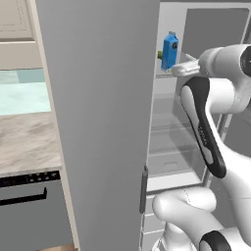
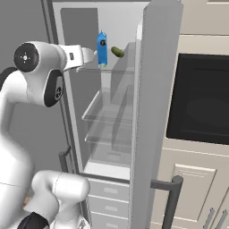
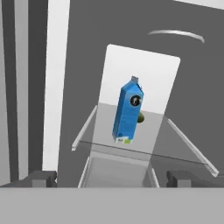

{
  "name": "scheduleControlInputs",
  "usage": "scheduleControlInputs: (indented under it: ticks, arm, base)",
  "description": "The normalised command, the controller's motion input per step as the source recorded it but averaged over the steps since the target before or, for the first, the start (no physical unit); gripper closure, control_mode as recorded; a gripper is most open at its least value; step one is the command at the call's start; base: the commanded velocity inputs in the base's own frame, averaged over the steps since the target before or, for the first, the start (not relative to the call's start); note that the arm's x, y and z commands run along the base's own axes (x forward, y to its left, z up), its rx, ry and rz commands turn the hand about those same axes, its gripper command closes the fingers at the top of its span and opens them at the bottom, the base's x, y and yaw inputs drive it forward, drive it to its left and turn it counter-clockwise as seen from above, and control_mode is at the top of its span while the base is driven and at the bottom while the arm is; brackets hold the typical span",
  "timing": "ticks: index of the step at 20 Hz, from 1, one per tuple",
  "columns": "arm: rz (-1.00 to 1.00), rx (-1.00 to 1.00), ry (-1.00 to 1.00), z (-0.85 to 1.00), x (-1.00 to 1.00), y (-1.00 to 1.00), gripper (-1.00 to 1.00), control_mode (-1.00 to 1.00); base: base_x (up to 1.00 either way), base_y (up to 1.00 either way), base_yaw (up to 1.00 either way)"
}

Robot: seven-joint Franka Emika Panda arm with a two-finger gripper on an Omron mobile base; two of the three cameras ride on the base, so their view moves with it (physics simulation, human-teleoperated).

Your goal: Take out the milk from the fridge and place it on the tray on the counter. Then take the sugar cube near the tray and place it in the tray.

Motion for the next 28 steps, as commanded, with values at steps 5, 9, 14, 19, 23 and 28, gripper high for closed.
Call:
scheduleControlInputs:
  ticks: [5,9,14,19,23,28]
  arm:
    - [0.00,0.00,0.00,0.23,0.14,-0.18,-1.00,-1.00]
    - [0.00,0.00,0.00,0.16,0.17,-0.10,-1.00,-1.00]
    - [0.00,0.00,0.00,0.00,0.29,-0.14,-1.00,-1.00]
    - [0.01,0.01,0.00,0.00,0.36,-0.07,-1.00,-1.00]
    - [0.03,0.05,0.00,-0.04,0.51,0.00,-1.00,-1.00]
    - [0.01,0.11,0.00,-0.12,0.42,0.00,-1.00,-1.00]
  base:
    - [0.00,0.00,0.00]
    - [0.00,0.00,0.00]
    - [0.00,0.00,0.00]
    - [0.00,0.00,0.00]
    - [0.00,0.00,0.00]
    - [0.00,0.00,0.00]
